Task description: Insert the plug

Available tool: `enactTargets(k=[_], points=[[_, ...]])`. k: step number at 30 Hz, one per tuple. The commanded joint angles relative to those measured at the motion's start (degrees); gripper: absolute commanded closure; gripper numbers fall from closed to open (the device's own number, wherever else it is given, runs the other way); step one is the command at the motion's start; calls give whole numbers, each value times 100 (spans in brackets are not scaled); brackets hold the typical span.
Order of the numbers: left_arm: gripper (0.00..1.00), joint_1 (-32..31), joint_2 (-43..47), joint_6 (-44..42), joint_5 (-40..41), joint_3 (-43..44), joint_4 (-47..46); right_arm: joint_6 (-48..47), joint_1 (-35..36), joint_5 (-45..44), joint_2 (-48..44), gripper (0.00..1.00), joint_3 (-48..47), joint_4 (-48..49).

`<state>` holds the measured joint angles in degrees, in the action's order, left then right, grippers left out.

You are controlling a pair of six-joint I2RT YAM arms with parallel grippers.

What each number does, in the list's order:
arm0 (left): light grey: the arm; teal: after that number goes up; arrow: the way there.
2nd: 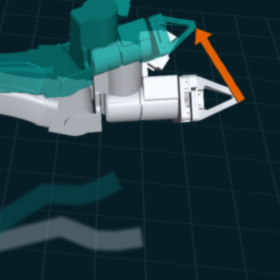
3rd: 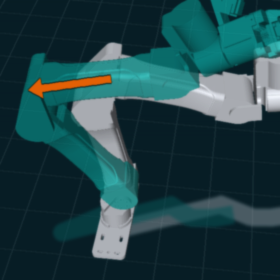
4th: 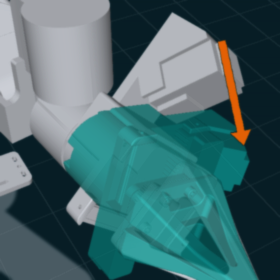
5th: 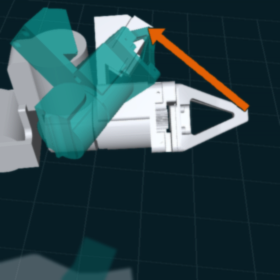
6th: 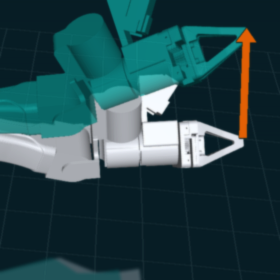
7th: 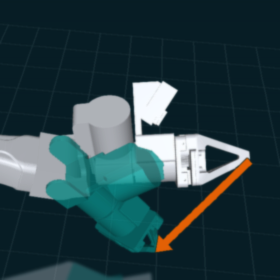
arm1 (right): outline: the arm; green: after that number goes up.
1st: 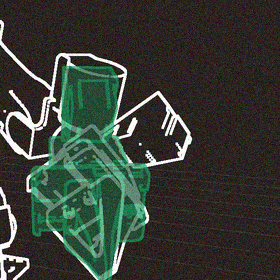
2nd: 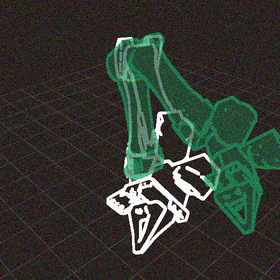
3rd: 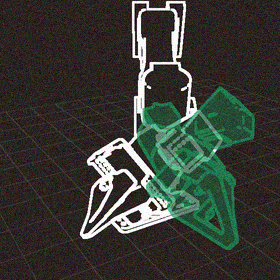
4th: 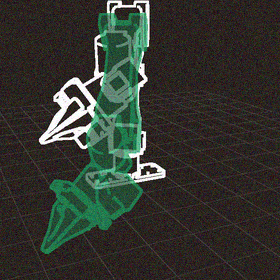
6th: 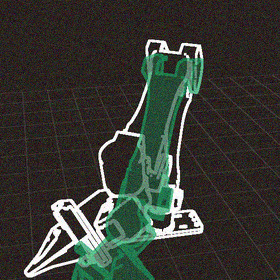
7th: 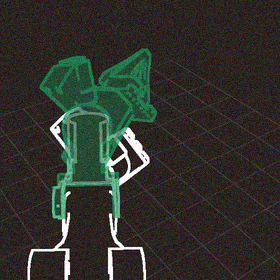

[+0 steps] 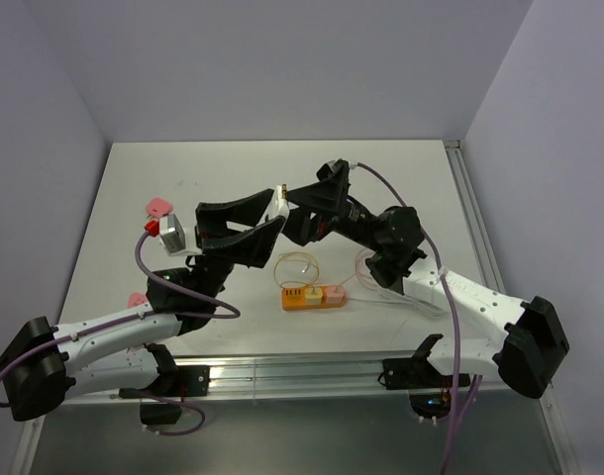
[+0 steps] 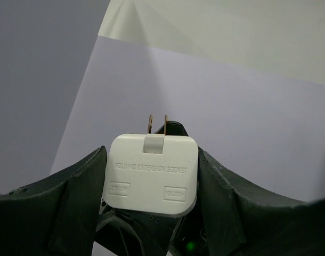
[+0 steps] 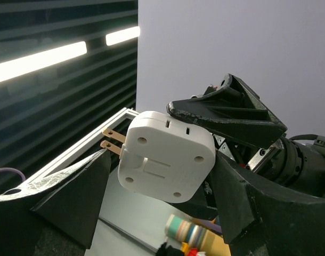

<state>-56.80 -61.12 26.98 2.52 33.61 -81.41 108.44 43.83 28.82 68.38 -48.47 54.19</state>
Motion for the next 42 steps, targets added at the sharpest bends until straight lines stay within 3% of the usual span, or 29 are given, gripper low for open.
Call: enactTargets(k=[1,4,8,12,13,15,20,24,31,35,42], points=[[100,-77,-14,-185,-341,111,-272,-402,-6,-17,-439,19,-418,337],[100,-77,135,-167,-279,6,-97,-805,-103,-52,-711,19,-312,75],[100,-77,346,-264,-279,-82,475,-1956,-191,62,-1115,19,-776,-1660],[100,-77,513,-229,-96,-380,214,-3056,-200,73,-1256,16,-1323,-2984],[100,-77,575,-220,-7,-425,126,-3118,-191,10,-1326,9,-1175,-2967],[100,-77,636,-211,64,-434,-15,-3040,-191,18,-1424,5,-1051,-2871],[100,-77,593,-141,55,-145,-183,-2767,-217,264,-1275,4,-884,-2582],[100,-77,540,-26,73,49,-25,-3494,-209,90,-1336,4,-1094,-3519],[100,-69,777,61,-76,-73,265,-4857,-226,-543,-1714,5,-911,-4127],[100,-69,830,779,-129,-134,311,-5595,-235,-483,-1872,11,-568,-3435],[100,-69,777,1362,37,-311,-77,-5737,-226,264,-1433,19,-786,-2440]])
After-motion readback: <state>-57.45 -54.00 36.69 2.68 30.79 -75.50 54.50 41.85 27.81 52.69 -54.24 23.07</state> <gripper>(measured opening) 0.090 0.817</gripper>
